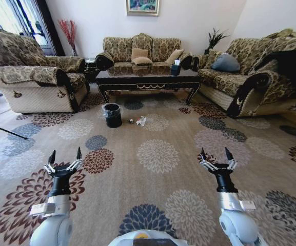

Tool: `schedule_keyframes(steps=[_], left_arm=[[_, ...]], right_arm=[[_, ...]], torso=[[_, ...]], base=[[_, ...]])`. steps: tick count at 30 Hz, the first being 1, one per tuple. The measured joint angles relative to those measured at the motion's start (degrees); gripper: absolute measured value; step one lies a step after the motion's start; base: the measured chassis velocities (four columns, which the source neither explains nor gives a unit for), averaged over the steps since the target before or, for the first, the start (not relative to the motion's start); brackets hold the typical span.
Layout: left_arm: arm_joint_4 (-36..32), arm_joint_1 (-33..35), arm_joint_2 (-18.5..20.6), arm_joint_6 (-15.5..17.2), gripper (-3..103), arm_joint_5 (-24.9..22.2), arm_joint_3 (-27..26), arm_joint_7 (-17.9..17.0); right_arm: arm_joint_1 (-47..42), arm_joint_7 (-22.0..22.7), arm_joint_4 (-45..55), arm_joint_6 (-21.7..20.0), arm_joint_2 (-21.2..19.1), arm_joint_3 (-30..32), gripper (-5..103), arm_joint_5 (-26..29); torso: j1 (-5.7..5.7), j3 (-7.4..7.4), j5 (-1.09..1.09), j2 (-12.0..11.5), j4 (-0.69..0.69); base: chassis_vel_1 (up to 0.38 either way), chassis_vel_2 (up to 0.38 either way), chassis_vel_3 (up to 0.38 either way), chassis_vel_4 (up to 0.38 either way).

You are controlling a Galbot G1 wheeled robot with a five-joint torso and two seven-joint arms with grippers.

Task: Move to the front of the table and pick up the trash from the floor, then place it into the trash bin.

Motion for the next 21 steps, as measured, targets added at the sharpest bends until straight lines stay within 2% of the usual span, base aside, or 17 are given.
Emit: schedule_keyframes(steps=[12,21], left_arm=[[-2.1,1.0,-0.1,-0.2,100,-0.3,-0.5,0.1],[-3.0,1.8,0.0,-0.4,100,-0.6,-1.0,0.1]], right_arm=[[-0.1,0.0,-0.1,0.3,0.6,-0.2,100,-0.2],[-0.2,0.0,0.0,0.5,0.6,-0.5,100,-0.4]], torso=[[0.0,0.01,0.0,0.0,0.0],[0.01,0.02,0.0,0.0,0.0]], base=[[-0.068,0.09,0.078,-0.086],[-0.271,0.251,0.27,-0.261]])
